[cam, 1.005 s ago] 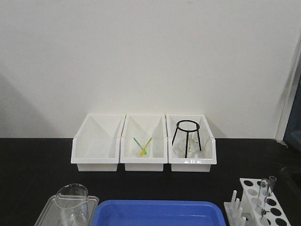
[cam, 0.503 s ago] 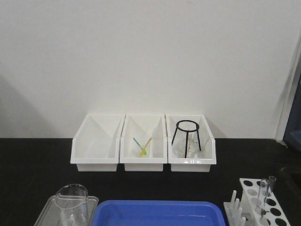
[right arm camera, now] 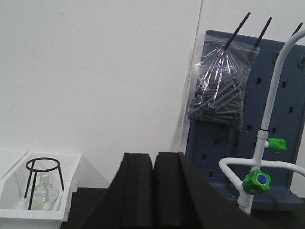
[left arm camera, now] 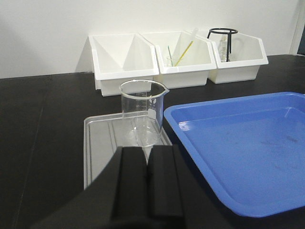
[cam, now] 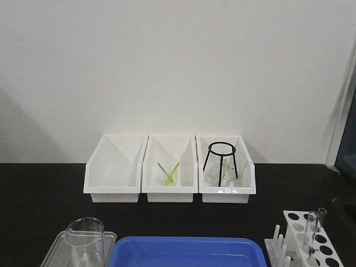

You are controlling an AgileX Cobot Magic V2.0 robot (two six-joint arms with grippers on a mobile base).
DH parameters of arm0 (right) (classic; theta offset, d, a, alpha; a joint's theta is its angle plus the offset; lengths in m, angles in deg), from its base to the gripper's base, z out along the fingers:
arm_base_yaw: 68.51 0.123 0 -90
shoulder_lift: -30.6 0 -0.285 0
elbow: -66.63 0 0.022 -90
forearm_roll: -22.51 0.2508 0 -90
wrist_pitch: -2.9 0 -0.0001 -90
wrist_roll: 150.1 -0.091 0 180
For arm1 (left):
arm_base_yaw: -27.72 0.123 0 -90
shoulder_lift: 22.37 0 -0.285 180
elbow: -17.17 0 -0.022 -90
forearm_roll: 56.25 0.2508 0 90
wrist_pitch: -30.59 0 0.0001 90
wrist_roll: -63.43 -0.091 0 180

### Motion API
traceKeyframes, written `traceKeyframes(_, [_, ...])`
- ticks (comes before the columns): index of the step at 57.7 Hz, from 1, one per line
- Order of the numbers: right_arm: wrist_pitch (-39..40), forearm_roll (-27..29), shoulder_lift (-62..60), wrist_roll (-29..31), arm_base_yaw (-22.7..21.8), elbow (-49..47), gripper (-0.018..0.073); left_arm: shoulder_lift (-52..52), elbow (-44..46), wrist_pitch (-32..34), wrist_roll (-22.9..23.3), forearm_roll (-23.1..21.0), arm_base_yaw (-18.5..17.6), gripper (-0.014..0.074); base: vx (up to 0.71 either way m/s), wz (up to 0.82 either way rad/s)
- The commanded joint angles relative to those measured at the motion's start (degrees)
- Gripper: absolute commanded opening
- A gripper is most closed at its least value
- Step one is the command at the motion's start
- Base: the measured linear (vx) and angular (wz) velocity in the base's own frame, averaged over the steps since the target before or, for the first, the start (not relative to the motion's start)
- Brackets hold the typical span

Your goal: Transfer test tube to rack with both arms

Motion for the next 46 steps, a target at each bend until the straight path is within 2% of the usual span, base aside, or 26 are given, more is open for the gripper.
traceKeyframes(1, [2.0, -0.31, 0.37, 0.03, -0.23, -1.53, -0.0008, 0.03, 1.24, 4.34, -0.24, -0.7, 0.15, -0.0008, 0.0, 0.0])
traceKeyframes(42, [2.0, -0.31, 0.37, 0.03, -0.23, -1.53, -0.0008, 0.03, 1.24, 4.34, -0.24, -0.7, 0.15, -0.0008, 0.0, 0.0])
traceKeyframes(46, [1.8, 1.17, 0.37, 0.03, -0.23, -1.48, -0.0008, 0.03, 1.24, 4.34, -0.24, -0.7, 0.15, -0.0008, 0.0, 0.0])
